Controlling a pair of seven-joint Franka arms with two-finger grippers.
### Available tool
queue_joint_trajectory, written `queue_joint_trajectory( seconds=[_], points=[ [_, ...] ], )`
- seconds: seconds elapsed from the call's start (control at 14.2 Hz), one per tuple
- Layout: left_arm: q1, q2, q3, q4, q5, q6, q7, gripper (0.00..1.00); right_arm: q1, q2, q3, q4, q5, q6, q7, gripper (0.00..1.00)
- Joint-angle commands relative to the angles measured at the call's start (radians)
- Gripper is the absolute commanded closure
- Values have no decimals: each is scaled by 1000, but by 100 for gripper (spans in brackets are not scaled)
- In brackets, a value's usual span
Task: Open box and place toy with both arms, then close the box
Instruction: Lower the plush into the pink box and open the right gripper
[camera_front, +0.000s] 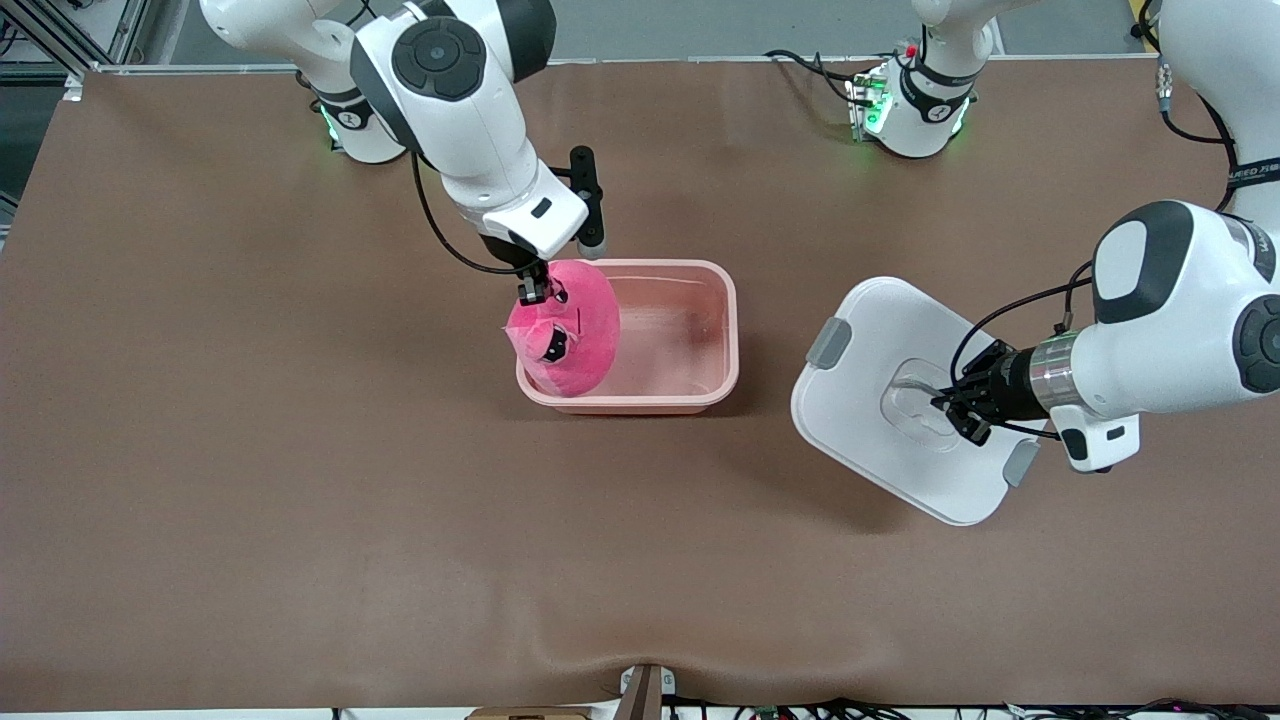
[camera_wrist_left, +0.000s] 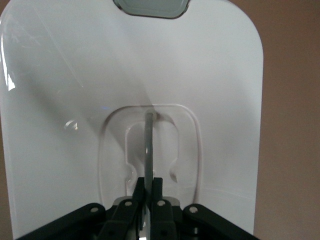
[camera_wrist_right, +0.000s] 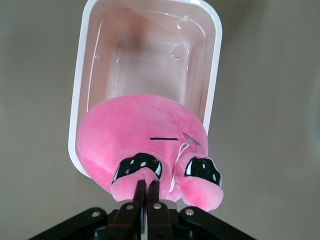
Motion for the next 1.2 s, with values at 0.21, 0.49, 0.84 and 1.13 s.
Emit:
queue_joint_trajectory(
  seconds=[0.21, 0.49, 0.84, 1.13],
  points=[
    [11, 6, -8, 0, -23, -8, 21, 100, -14, -3, 10, 2, -11, -2, -26, 100],
    [11, 17, -8, 1, -23, -4, 21, 100, -14, -3, 8, 5, -12, 0, -23, 11],
    [13, 18, -7, 1, -39, -1, 21, 100, -12, -3, 8, 11, -12, -2, -24, 0],
    [7, 20, -7, 0, -41, 1, 19, 100, -14, -3, 8, 13, -12, 0, -12, 0]
  ],
)
